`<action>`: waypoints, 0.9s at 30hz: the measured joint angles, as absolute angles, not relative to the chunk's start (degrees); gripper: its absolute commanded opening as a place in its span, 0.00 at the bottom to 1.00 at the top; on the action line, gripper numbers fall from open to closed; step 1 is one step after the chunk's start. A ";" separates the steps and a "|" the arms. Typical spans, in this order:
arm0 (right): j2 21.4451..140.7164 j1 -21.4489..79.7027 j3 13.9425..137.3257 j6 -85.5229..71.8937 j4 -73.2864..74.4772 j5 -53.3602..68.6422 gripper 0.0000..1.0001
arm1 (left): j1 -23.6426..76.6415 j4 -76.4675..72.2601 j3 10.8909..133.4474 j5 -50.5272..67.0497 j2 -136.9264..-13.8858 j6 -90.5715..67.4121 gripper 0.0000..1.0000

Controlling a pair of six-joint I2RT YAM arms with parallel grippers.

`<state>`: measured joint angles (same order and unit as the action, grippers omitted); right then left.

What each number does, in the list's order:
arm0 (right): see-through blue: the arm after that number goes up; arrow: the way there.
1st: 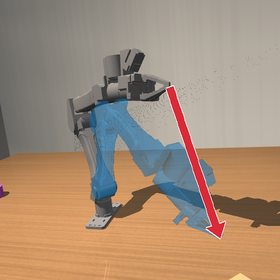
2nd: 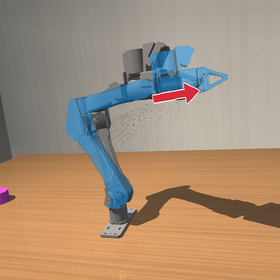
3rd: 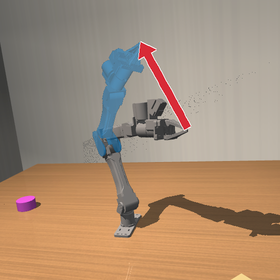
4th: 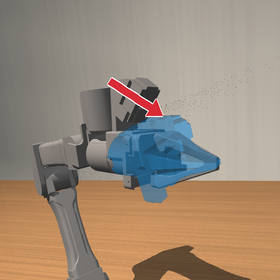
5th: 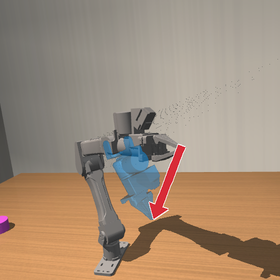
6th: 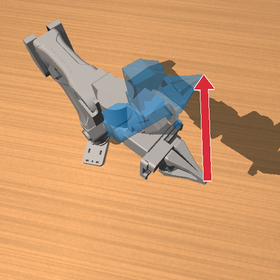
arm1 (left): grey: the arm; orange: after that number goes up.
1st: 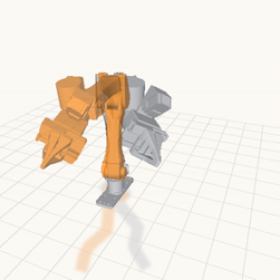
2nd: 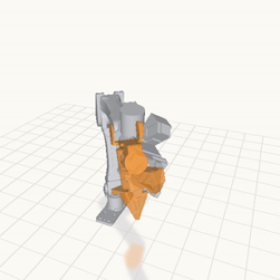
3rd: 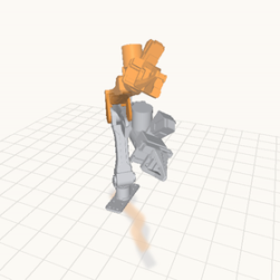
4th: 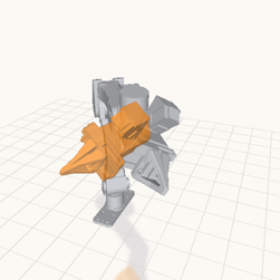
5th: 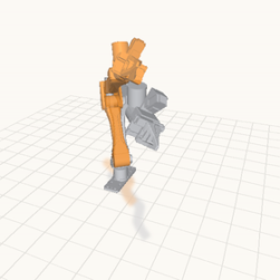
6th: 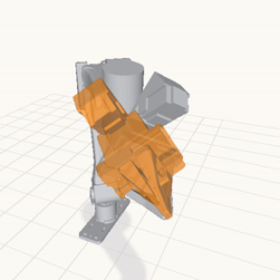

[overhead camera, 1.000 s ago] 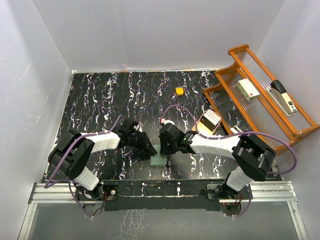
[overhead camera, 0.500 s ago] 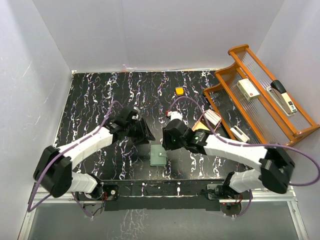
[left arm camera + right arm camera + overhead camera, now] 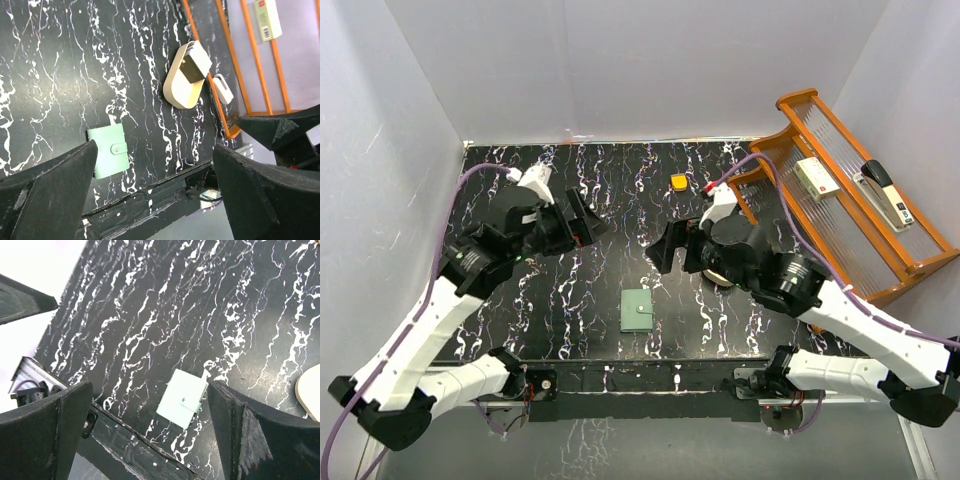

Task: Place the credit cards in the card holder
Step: Reset both arms

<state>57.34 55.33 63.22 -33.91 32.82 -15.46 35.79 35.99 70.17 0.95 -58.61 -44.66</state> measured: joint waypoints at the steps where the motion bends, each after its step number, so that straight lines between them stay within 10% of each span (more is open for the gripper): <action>1: 56.45 55.33 63.66 -33.98 33.08 -15.51 0.98 | 35.79 36.49 70.78 0.56 -57.54 -44.14 0.99; 27: 46.11 55.33 52.60 -42.15 31.05 -18.26 0.98 | 35.79 34.74 52.75 -4.27 -38.94 -48.47 0.99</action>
<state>46.11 55.33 52.60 -42.15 31.05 -18.26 35.79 34.74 52.75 -4.27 -38.94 -48.47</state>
